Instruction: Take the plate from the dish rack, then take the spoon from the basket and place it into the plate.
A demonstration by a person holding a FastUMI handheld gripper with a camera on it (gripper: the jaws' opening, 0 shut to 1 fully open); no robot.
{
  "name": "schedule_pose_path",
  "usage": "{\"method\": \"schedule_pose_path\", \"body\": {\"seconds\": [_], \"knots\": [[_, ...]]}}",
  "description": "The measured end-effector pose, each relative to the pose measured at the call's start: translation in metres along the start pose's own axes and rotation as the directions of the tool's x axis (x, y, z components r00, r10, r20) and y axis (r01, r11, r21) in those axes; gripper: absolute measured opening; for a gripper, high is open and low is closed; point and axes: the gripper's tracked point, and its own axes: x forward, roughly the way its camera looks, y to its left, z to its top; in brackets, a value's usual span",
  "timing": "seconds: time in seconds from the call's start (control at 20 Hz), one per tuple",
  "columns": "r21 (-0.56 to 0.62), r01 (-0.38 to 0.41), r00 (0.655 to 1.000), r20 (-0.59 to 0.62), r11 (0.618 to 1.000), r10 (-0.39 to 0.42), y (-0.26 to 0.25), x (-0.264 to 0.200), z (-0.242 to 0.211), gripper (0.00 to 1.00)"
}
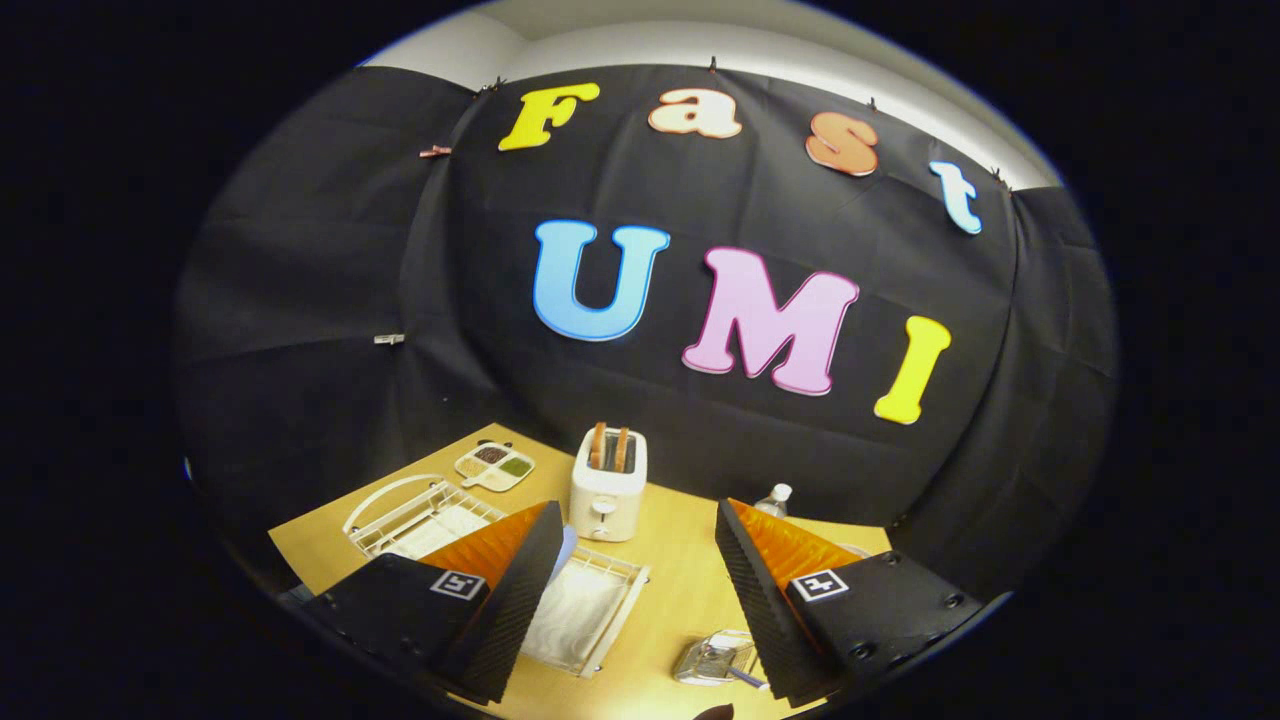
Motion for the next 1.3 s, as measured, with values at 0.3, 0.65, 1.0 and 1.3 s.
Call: {"method": "schedule_pose_path", "body": {"seconds": [0.3, 0.65, 1.0, 1.3], "knots": [[0.131, -0.037, 0.955, -0.289, 0.991, 0.074, 0.052, 0.048, -0.053, 0.87], [0.177, 0.109, 0.829, -0.559, 0.978, 0.009, 0.067, 0.101, -0.127, 0.8], [0.112, 0.252, 0.697, -0.71, 0.961, -0.1, 0.071, 0.127, -0.186, 0.63], [0.123, 0.287, 0.657, -0.747, 0.95, -0.102, 0.089, 0.133, -0.182, 0.32]]}}
